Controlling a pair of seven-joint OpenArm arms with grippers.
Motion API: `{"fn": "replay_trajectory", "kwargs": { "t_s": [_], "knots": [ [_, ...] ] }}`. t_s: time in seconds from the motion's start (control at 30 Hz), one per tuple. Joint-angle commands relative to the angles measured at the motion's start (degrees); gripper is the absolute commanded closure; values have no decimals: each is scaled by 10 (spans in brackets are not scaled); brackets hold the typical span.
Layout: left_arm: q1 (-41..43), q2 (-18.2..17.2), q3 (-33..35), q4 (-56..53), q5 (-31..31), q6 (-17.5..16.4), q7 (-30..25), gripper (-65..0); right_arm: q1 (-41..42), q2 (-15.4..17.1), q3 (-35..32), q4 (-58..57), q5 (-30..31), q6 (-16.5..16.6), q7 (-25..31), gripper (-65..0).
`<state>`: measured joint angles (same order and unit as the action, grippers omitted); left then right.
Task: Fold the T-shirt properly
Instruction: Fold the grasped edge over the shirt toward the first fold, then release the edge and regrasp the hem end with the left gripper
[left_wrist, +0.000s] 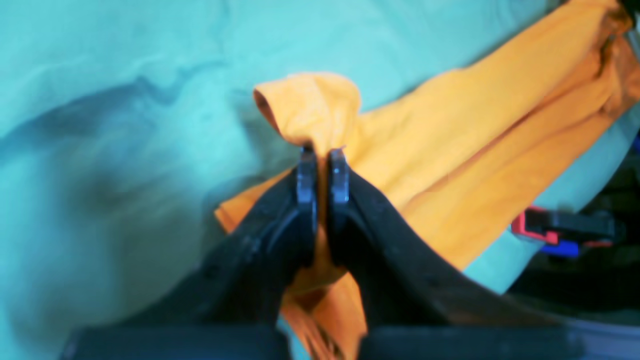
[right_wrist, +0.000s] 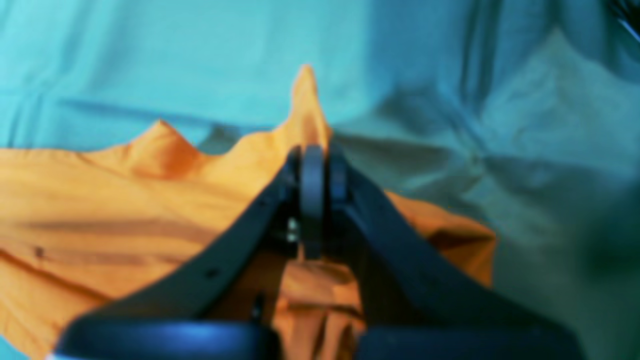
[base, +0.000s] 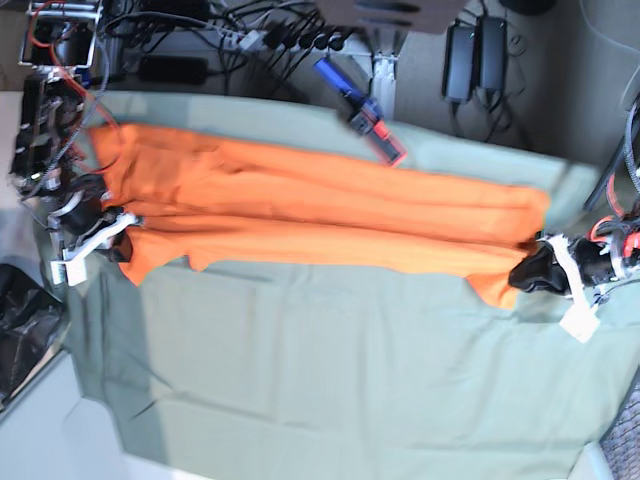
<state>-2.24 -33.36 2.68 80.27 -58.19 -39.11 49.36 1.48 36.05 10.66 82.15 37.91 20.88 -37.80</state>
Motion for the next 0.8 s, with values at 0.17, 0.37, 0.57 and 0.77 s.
{"fn": "replay_trajectory", "kwargs": {
  "t_s": [0.17, 0.37, 0.57, 0.77],
  "knots": [
    [4, -19, -4, 10, -9, -9, -10, 0, -39, 14, 24, 34, 5, 56, 10, 0],
    [23, -19, -4, 10, -9, -9, -14, -73, -61, 13, 24, 35, 1, 55, 2, 0],
    [45, -19, -4, 10, -1, -9, -11, -342, -95, 12, 24, 35, -30, 55, 2, -328],
    [48, -19, -10, 10, -3, -9, -11, -359, -115, 10, 34, 37, -34, 55, 2, -432]
  ]
}}
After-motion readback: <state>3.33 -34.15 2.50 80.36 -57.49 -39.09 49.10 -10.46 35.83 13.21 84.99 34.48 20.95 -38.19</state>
